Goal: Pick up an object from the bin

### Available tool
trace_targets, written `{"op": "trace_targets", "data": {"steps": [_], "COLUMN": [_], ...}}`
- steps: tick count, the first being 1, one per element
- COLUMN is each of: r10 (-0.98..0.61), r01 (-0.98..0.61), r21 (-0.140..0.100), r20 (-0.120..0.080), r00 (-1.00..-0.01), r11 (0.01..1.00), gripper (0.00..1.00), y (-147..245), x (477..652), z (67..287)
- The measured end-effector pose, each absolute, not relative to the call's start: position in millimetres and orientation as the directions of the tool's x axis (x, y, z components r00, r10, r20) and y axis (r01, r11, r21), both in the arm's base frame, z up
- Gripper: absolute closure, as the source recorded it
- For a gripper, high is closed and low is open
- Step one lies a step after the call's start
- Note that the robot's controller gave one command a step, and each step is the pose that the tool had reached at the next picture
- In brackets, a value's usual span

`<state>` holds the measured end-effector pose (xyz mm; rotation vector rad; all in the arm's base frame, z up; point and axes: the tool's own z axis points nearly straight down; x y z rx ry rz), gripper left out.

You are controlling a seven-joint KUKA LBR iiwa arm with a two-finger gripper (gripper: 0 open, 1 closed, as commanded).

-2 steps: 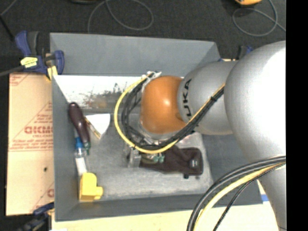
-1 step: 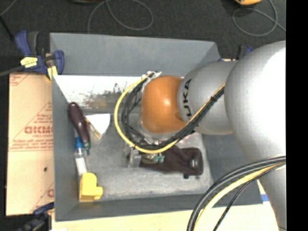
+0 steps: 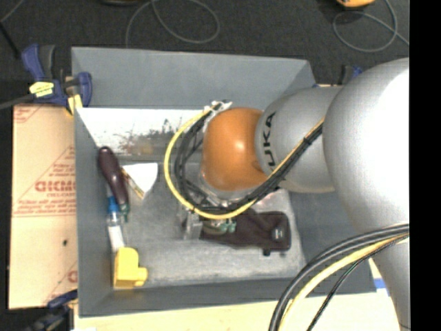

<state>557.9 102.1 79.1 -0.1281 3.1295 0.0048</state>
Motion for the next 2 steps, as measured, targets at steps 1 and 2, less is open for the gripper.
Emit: {"op": "trace_targets", "data": {"steps": [1,2], "r10": [-0.081,-0.080], "r01": [-0.081,-0.080], "r21": [0.003,0.002], "r20": [-0.010,-0.006], "r00": [-0.997,-0.997], "r11": [0.997,0.997], "gripper": [1.00,1.00], "y": [102.1,101.8], "x": [558.1,557.1], "z": [85.4,94.6]}}
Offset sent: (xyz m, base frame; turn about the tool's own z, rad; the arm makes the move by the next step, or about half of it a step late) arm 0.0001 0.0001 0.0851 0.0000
